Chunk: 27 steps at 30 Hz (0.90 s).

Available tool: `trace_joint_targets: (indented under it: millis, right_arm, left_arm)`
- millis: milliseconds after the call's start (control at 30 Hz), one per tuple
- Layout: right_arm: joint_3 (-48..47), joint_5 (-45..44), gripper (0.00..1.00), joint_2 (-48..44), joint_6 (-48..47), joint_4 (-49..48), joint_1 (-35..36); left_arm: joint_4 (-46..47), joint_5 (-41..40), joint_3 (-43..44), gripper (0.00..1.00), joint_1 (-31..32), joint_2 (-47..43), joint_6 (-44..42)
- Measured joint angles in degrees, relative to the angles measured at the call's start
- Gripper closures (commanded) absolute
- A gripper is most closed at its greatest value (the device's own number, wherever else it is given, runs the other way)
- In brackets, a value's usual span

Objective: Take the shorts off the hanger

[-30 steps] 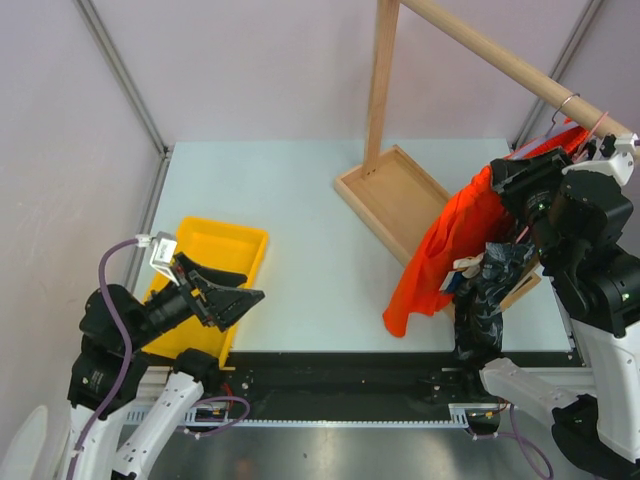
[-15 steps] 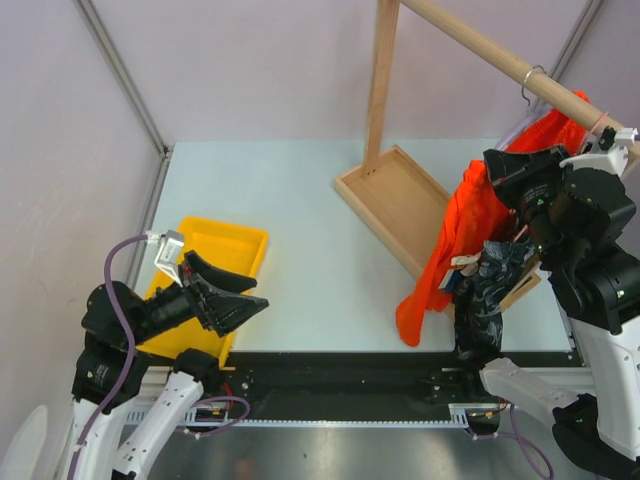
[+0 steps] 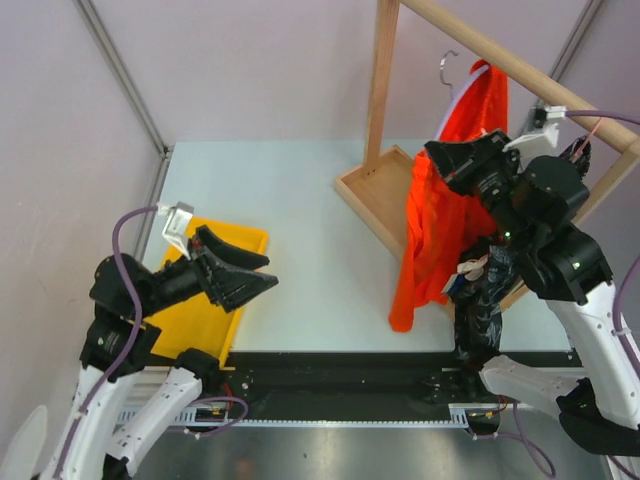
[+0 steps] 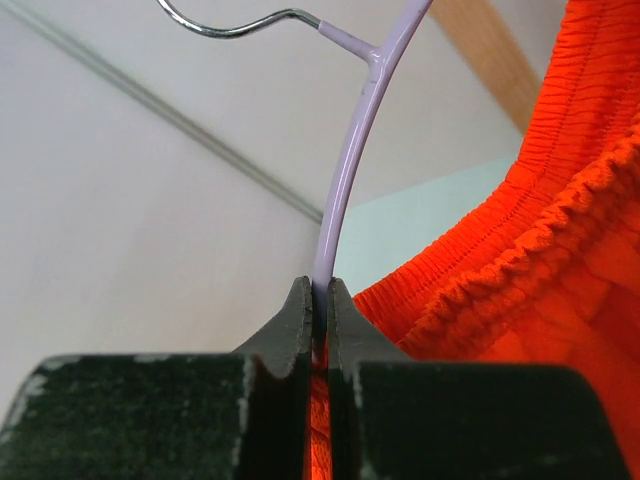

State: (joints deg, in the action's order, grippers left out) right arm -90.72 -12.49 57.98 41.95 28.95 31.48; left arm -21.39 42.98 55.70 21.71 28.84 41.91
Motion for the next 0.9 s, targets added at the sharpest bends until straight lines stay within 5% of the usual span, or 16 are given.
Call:
trace_joint_targets:
  millis: [167,400,600,900]
  right_arm:
    - [1.3,-6.1,1.0,2.2,-2.7,-2.7,13.4]
    - [2.8,-20.1,1.0,4.1,-5.7,-7.2,32.6]
    - [5.8,-28.1,1.0,4.0,-4.1,-8.7,39.1]
    - [7.2,-31.9,1.0,3.8,-2.2,-8.7,42.6]
  left_arm:
    - [1.5,-9.1,7.9,0.09,15.4,10.2,-1.9]
    - [0.5,-36.7,20.5,0.1,45.4,23.4,-11.0]
    - [-0.5,-51.9,20.7,0.14,52.8,27.0,-14.5]
    - [-1.4,-63.9,20.5,0.3,54.7,26.0,-13.9]
